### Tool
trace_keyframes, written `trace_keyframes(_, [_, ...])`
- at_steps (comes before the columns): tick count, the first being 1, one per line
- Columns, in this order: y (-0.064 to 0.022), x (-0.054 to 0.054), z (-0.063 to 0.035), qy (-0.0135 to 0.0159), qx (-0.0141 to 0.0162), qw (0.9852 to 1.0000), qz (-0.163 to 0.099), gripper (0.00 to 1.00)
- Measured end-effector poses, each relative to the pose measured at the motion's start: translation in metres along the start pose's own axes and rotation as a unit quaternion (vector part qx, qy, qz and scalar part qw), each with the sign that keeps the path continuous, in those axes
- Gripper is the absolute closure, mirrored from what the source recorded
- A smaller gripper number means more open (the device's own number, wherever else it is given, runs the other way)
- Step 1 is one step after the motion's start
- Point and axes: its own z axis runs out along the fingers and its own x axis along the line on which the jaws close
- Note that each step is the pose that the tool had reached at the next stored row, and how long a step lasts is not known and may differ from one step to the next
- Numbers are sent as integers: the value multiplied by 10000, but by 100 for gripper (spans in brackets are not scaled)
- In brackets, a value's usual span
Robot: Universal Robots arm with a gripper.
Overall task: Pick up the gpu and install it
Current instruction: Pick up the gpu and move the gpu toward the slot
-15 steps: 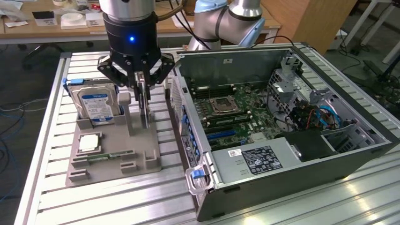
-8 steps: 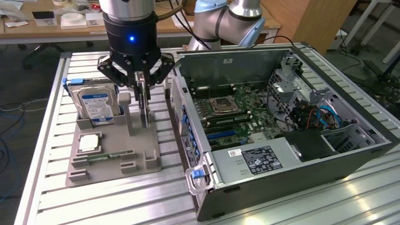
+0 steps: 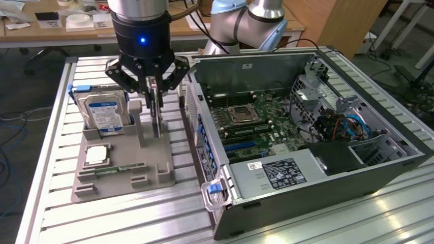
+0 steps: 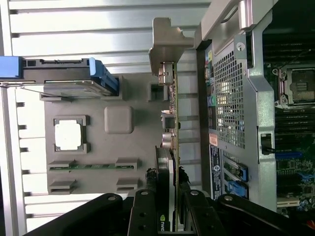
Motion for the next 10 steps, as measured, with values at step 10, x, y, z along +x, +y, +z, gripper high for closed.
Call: trace_keyframes(10, [5, -2, -110, 0, -1, 10000, 0, 73])
